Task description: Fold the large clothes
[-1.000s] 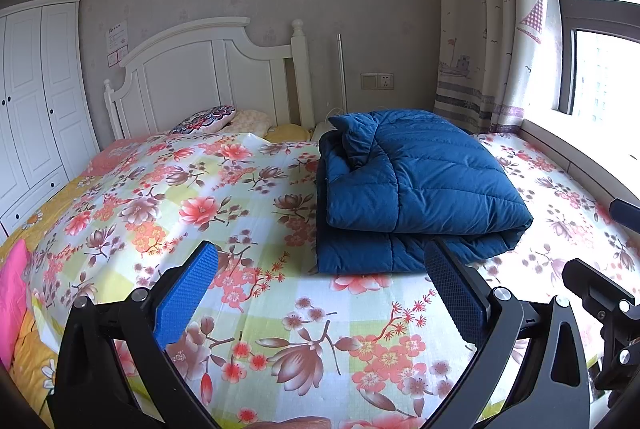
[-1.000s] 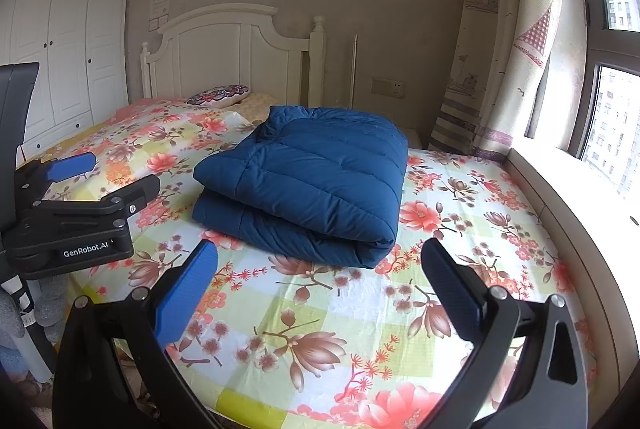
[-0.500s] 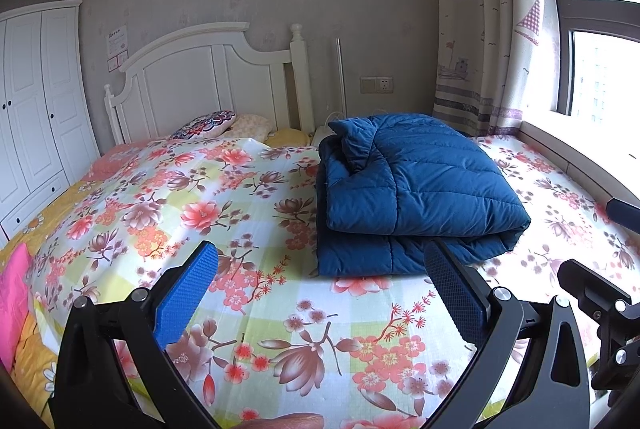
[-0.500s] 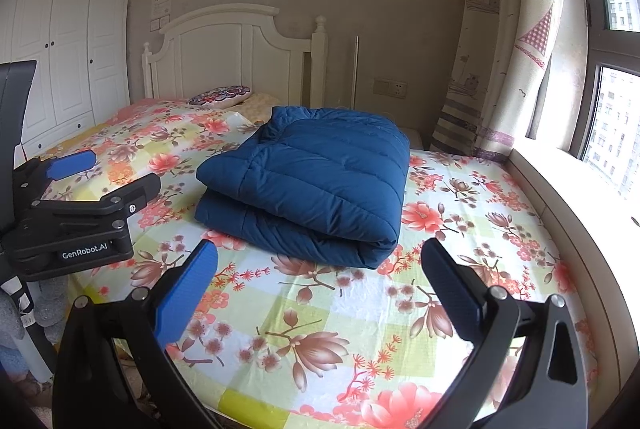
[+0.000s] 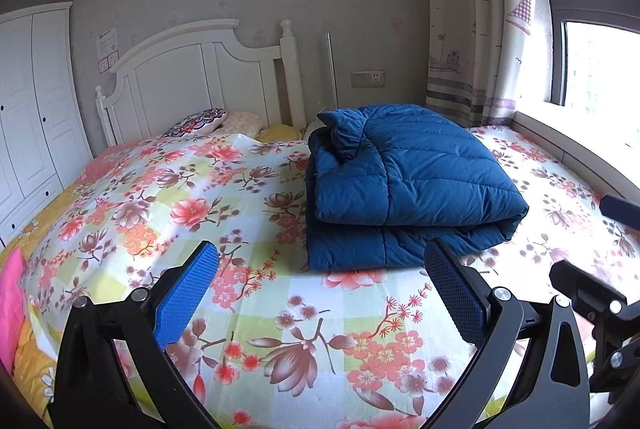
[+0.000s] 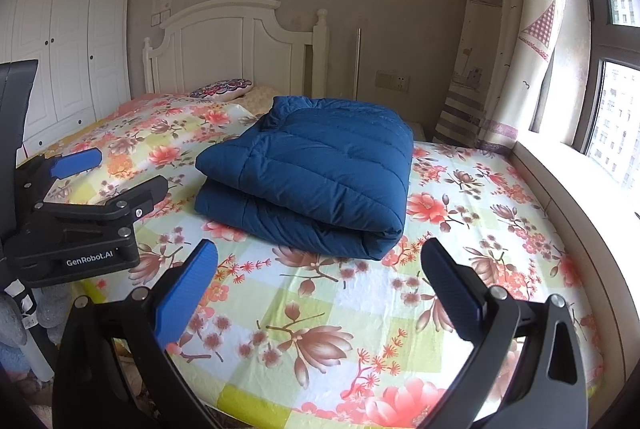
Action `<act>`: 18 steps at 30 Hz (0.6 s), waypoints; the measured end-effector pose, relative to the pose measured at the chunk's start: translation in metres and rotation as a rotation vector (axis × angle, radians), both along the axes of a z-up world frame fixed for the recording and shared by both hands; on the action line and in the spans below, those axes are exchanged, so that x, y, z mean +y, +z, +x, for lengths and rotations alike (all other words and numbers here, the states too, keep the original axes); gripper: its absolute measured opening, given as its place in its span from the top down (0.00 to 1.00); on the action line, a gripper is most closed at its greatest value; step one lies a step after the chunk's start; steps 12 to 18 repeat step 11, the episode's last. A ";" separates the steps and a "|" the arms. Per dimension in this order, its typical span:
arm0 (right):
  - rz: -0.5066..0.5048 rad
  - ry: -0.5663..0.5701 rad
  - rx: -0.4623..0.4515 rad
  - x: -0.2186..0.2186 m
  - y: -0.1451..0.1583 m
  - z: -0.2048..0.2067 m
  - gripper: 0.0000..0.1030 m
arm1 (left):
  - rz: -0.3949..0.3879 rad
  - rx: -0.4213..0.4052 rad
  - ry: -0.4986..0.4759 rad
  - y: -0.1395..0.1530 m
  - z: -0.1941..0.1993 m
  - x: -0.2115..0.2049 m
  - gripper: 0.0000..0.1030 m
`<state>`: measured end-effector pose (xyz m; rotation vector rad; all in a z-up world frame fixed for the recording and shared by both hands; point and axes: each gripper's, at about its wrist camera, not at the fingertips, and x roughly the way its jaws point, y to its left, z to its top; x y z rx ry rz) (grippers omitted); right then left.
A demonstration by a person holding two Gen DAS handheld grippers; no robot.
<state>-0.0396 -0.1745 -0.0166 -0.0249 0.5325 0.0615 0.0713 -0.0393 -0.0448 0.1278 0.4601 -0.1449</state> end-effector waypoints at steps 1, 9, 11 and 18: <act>0.003 0.001 0.011 -0.001 -0.003 0.002 0.02 | -0.019 -0.004 0.003 -0.001 0.002 0.002 0.04; -0.049 -0.096 0.036 -0.061 -0.002 0.033 0.02 | 0.045 0.103 0.036 -0.013 0.076 0.038 0.04; -0.117 -0.209 0.020 -0.111 0.012 0.042 0.02 | 0.045 0.117 0.141 -0.008 0.119 0.087 0.04; -0.117 -0.209 0.020 -0.111 0.012 0.042 0.02 | 0.045 0.117 0.141 -0.008 0.119 0.087 0.04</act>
